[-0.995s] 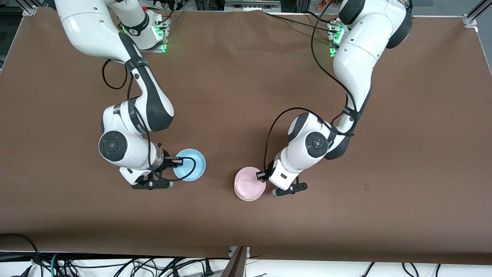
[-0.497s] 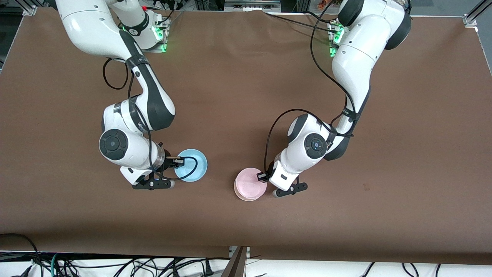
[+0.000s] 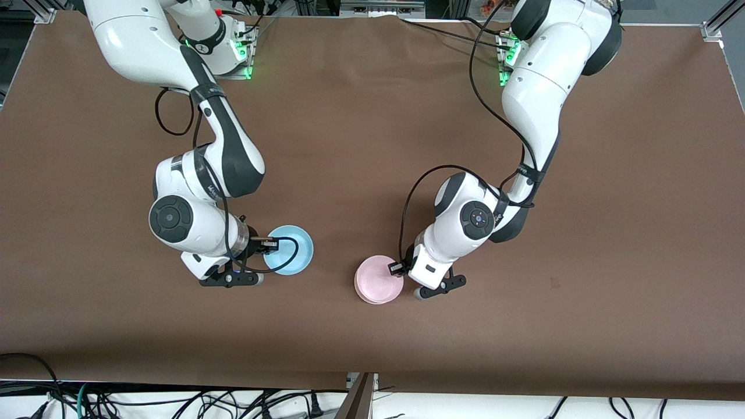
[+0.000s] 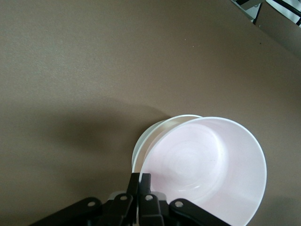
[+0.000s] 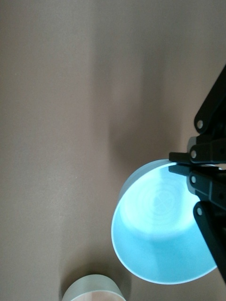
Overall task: Stack pink and blue bowls on white bowl
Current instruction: 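Open the left gripper and withdraw while the right gripper lifts the blue bowl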
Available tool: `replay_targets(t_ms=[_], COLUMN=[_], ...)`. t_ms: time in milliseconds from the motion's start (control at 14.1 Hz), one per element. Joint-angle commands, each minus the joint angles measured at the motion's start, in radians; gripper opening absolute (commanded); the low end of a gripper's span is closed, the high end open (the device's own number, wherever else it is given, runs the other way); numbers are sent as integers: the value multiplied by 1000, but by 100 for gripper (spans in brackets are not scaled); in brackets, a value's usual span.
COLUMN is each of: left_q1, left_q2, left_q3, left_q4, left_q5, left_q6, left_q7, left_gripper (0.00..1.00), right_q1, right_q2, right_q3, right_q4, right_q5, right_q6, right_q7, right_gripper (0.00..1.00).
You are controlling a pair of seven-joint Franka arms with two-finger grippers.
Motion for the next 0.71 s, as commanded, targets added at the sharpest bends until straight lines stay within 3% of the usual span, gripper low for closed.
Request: replay_targets(t_ms=[0,213,426,639], left_q1=[-17,-17,-15,-12], left_q2=[29,29,24,19], left_q3=[11,17,17,17], left_q4=[41,41,41,41], left_q5=[26,26,26,26], left_q6=[11,11,8,3], left_q7=[-31,-31,-32,-61], left_gripper=[0,1,17,24], right_q1=[-5,-8,-8,-6], right_q2=[-2,-1,-1,-1], right_q3=[0,0,0,2], right_q4=[21,24,35,35], right_q5=[7,7,7,9], right_q6=[-33,-33,-35,-35], right_q7=[4,3,3,3], right_gripper=[0,0,0,0])
